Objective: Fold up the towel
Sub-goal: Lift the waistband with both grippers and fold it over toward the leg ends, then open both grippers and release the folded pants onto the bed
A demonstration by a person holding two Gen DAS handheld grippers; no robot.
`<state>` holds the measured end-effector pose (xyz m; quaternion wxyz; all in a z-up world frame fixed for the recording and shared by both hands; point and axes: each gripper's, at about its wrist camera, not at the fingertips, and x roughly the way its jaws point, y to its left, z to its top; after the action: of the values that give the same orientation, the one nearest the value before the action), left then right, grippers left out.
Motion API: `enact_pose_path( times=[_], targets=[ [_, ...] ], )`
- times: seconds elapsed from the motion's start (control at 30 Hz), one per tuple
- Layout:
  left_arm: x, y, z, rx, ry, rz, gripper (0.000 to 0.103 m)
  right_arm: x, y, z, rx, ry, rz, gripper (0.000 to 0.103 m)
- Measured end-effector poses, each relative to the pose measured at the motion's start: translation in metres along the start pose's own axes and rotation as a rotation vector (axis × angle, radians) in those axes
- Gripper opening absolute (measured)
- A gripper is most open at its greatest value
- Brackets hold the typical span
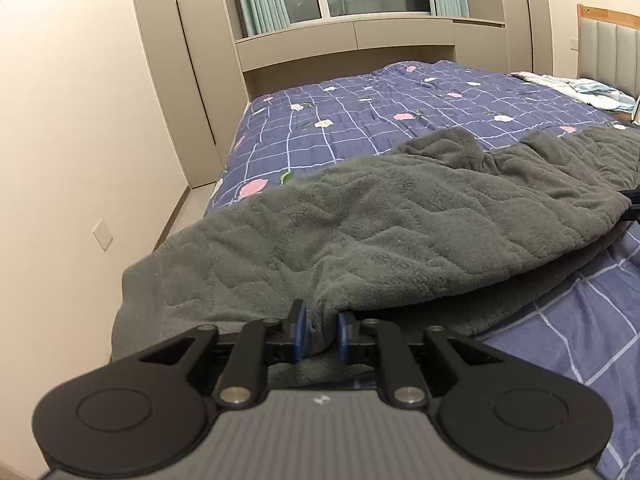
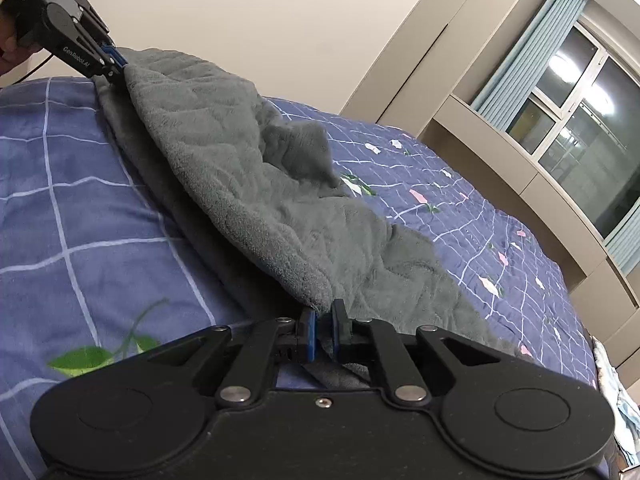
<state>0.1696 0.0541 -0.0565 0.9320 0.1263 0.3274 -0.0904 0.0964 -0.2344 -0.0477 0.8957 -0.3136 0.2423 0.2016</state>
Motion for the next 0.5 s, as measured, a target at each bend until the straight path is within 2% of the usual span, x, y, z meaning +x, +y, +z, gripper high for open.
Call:
enact_pose_path(
  times=[0.03,0.07,0.1,0.13,0.17,0.2,0.23,0.33,0.43,0.5],
  targets=[
    [-0.003,-0.003,0.0,0.008,0.003,-0.007,0.033,0.0,0.0,-0.001,0.002,-0.006,0.001,0.014],
    [-0.004,-0.005,0.001,0.018,0.005,-0.02,0.05,0.0,0.0,-0.002,0.007,-0.009,0.001,0.017],
    [-0.007,-0.008,0.001,0.023,0.005,-0.031,0.06,-0.001,0.001,-0.003,0.013,-0.011,-0.004,0.02],
    [-0.011,-0.011,0.001,0.021,0.002,-0.043,0.074,-0.003,0.001,-0.004,0.019,-0.013,-0.005,0.029],
    [-0.014,-0.014,0.0,0.016,-0.003,-0.06,0.081,-0.002,0.0,-0.005,0.025,-0.014,-0.007,0.037],
    [-0.017,-0.018,0.001,0.016,-0.004,-0.076,0.084,-0.005,0.0,-0.007,0.03,-0.015,-0.014,0.057],
    [-0.021,-0.024,0.001,0.015,-0.002,-0.085,0.09,-0.007,-0.001,-0.009,0.036,-0.018,-0.022,0.071],
    [-0.025,-0.041,0.006,-0.007,0.004,-0.073,0.103,-0.017,-0.005,-0.014,0.065,-0.026,-0.05,0.084],
    [-0.024,-0.062,0.016,-0.044,0.003,-0.086,0.102,-0.026,-0.013,-0.021,0.099,-0.017,-0.087,0.098],
    [-0.02,-0.076,0.027,-0.067,-0.004,-0.121,0.102,-0.033,-0.021,-0.029,0.112,-0.001,-0.123,0.102]
  ],
)
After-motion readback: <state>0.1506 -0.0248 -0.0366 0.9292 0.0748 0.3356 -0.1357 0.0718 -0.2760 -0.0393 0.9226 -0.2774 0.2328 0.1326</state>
